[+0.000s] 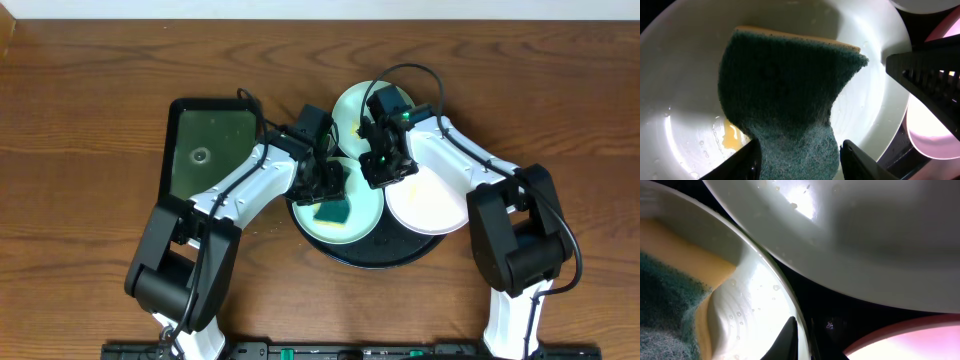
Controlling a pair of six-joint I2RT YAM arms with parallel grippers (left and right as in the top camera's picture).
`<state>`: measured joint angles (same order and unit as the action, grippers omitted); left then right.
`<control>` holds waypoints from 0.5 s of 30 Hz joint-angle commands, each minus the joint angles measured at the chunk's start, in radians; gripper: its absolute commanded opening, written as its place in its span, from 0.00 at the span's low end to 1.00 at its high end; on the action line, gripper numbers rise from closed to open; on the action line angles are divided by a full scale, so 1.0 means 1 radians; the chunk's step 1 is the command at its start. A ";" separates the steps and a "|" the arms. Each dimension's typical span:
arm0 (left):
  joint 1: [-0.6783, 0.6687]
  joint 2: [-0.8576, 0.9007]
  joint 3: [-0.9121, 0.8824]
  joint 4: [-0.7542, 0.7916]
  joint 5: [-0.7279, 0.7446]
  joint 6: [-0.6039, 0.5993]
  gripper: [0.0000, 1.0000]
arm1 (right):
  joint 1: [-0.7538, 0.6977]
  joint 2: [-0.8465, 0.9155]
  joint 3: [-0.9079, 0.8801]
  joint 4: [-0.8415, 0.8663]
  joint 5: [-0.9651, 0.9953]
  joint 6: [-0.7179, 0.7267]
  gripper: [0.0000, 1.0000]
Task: Clean dirty plates on tray and stack at the side
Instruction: 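Scrub the green plate with the sponge in the left gripper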
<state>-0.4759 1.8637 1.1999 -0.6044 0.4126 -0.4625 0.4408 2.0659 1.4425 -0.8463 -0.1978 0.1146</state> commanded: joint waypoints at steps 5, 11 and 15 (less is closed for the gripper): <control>-0.016 0.027 -0.005 -0.012 -0.118 0.018 0.56 | 0.012 -0.002 -0.007 0.001 -0.024 0.012 0.08; -0.012 -0.029 -0.005 -0.015 -0.107 0.018 0.56 | 0.012 -0.002 -0.007 0.002 -0.024 0.012 0.09; -0.012 -0.089 -0.005 -0.015 -0.107 0.016 0.56 | 0.012 -0.002 -0.007 0.002 -0.024 0.012 0.10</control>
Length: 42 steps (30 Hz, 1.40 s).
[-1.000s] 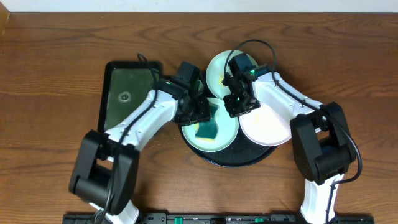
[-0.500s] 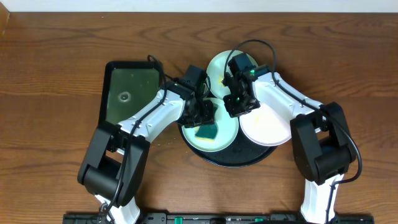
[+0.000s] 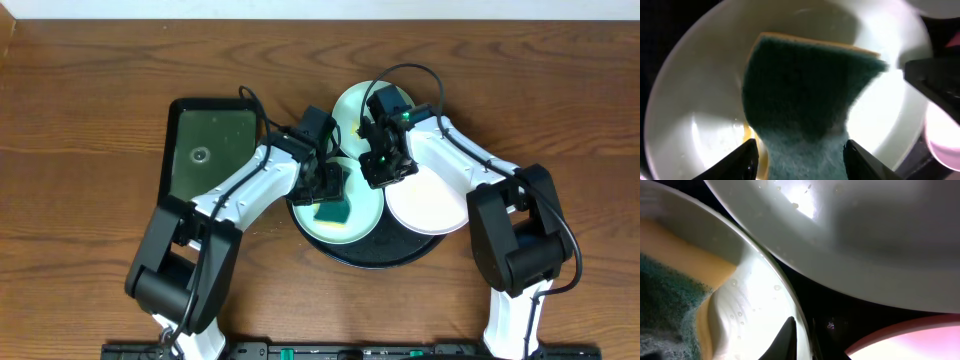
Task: Clean dirty plates on tray and stack at the side
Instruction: 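Scrub the green plate with the sponge in the left gripper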
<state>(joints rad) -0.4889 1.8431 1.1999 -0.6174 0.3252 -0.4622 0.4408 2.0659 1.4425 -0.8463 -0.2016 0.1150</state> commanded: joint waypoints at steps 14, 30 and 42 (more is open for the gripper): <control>-0.051 0.008 -0.005 0.029 -0.065 0.009 0.56 | 0.012 -0.002 -0.007 0.014 -0.020 0.011 0.10; -0.105 0.020 -0.005 0.024 -0.230 -0.033 0.56 | 0.012 -0.002 -0.007 0.017 -0.020 0.011 0.12; -0.130 0.021 -0.005 0.023 -0.275 -0.040 0.56 | 0.012 -0.002 -0.011 0.014 -0.020 0.011 0.11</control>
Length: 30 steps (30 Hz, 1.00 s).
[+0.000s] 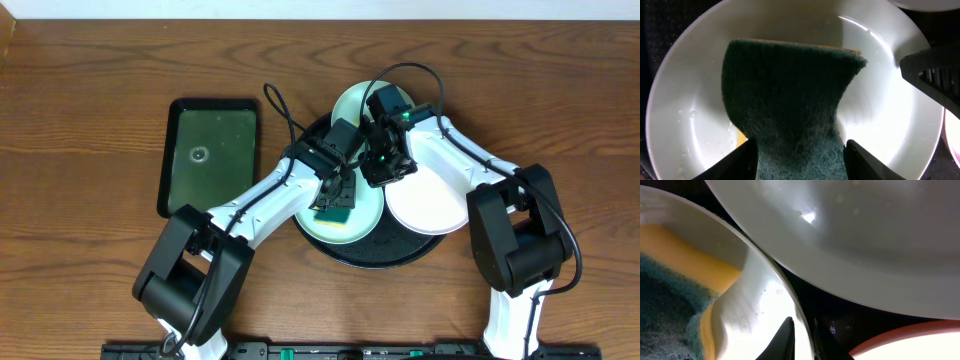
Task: Clean dirty plates on tray and stack at the side
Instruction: 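Scrub the green plate with the sponge in the left gripper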
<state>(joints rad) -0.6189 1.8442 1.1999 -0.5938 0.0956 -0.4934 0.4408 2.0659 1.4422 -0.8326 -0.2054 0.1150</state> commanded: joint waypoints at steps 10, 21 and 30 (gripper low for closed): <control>0.000 0.032 -0.005 0.008 -0.063 -0.009 0.57 | 0.012 -0.002 -0.026 0.004 -0.016 0.011 0.11; -0.002 0.064 -0.005 0.012 -0.035 -0.047 0.57 | 0.012 -0.002 -0.026 0.010 -0.016 0.011 0.10; -0.002 0.069 -0.005 0.012 -0.033 -0.047 0.26 | 0.012 -0.002 -0.026 0.010 -0.016 0.011 0.10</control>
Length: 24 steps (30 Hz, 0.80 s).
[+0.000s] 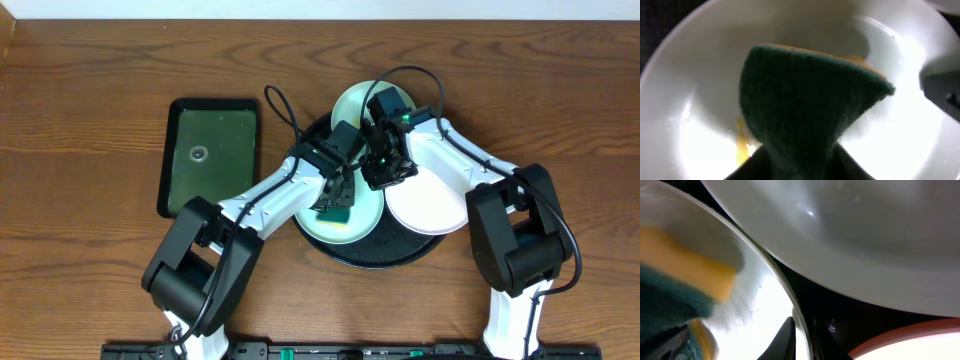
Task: Clean dirty plates on tray and stack at the side
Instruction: 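Scrub the green plate with the sponge in the left gripper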
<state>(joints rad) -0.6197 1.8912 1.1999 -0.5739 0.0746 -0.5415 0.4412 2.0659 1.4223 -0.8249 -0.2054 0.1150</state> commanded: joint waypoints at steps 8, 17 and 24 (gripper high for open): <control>0.028 0.020 -0.005 -0.008 -0.034 -0.099 0.08 | 0.011 -0.002 -0.006 0.002 -0.016 0.012 0.06; 0.104 0.015 -0.005 -0.062 -0.297 -0.175 0.07 | 0.011 -0.002 -0.007 -0.002 -0.015 0.011 0.01; 0.126 -0.081 -0.005 -0.045 -0.286 -0.175 0.07 | 0.011 -0.002 -0.007 0.000 -0.015 0.012 0.01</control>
<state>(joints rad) -0.5144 1.8751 1.1999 -0.6228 -0.1238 -0.7006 0.4469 2.0659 1.4223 -0.8204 -0.2356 0.1268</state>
